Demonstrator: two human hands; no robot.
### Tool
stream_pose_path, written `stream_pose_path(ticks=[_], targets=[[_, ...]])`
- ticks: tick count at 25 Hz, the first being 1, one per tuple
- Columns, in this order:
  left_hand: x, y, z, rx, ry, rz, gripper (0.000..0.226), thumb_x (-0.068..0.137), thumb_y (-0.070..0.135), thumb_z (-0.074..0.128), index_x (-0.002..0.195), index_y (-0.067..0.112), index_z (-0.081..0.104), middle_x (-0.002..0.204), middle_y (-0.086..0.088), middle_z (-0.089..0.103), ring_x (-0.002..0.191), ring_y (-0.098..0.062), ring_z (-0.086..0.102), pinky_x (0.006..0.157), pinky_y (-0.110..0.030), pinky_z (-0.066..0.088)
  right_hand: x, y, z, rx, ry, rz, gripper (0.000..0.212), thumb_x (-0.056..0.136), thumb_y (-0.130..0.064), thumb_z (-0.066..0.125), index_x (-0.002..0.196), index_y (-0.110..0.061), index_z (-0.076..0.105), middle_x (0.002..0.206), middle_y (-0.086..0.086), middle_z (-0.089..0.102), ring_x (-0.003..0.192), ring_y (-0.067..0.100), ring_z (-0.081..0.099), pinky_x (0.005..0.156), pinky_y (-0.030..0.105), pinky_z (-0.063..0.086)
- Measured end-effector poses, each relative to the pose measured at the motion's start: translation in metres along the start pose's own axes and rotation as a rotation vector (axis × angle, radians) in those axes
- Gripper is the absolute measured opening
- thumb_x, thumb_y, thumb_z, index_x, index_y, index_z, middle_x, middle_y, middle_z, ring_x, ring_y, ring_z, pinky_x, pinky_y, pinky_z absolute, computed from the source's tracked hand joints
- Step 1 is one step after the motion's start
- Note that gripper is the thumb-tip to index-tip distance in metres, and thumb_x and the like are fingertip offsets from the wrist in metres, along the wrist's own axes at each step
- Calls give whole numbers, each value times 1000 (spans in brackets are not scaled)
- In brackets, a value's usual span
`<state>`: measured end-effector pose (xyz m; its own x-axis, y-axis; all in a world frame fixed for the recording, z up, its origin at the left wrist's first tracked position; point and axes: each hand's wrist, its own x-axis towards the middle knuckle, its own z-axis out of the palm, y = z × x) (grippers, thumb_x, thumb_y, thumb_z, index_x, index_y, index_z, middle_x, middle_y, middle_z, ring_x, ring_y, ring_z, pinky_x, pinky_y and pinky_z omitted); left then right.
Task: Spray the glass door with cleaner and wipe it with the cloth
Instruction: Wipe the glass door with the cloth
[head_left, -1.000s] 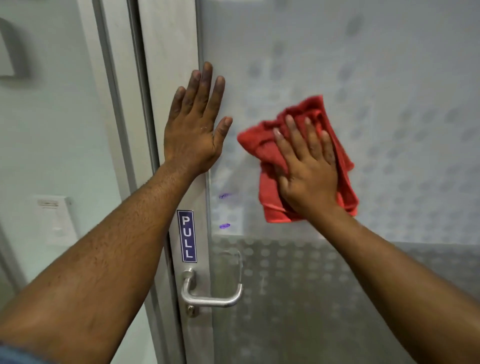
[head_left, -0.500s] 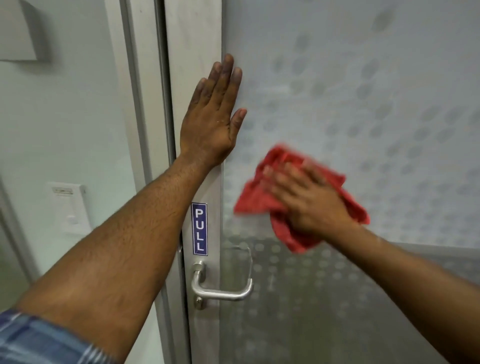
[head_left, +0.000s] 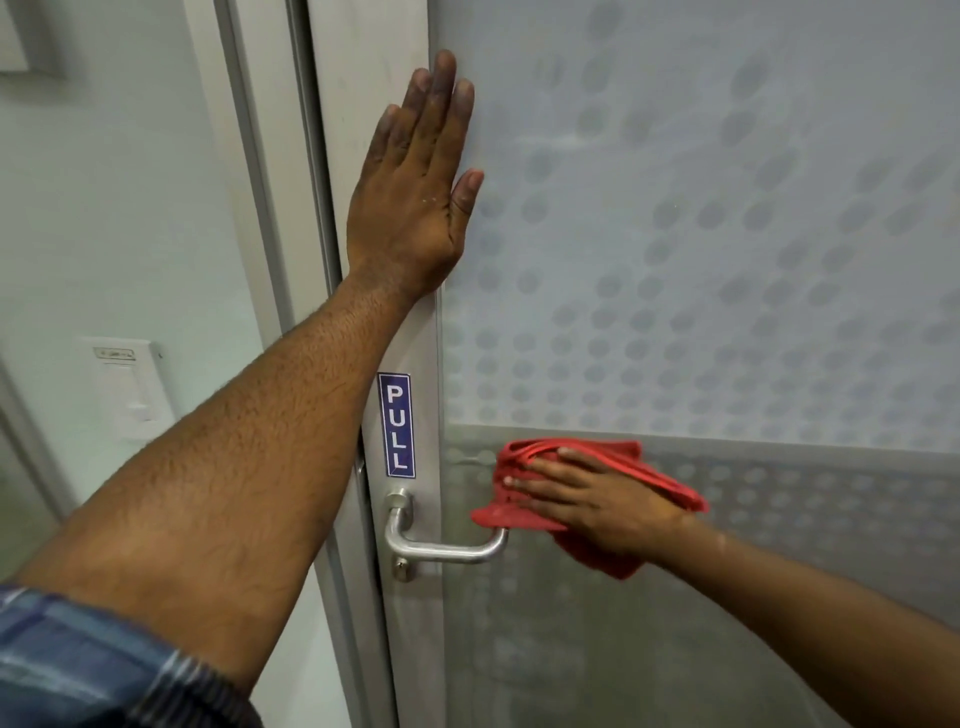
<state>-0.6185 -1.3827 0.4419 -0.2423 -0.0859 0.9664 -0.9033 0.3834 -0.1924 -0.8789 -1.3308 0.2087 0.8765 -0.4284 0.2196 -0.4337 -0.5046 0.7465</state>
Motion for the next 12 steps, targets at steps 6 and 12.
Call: stream_pose_path(ticks=[6, 12], targets=[[-2, 1, 5, 59, 11, -9, 57, 106, 35, 29, 152, 1, 29, 158, -21, 29, 148, -35, 25, 122, -37, 10, 14, -16, 6, 72, 149, 327, 64, 87, -30, 42, 151, -26, 33, 160, -3, 20, 151, 24, 10, 121, 42, -1], [-5, 0, 8, 79, 4, -34, 58, 107, 37, 24, 153, 3, 26, 160, -20, 26, 149, -33, 22, 120, -30, 0, -39, -79, 58, 181, -286, -57, 65, 87, -26, 56, 148, -20, 35, 158, -2, 32, 148, 19, 15, 121, 35, -12]])
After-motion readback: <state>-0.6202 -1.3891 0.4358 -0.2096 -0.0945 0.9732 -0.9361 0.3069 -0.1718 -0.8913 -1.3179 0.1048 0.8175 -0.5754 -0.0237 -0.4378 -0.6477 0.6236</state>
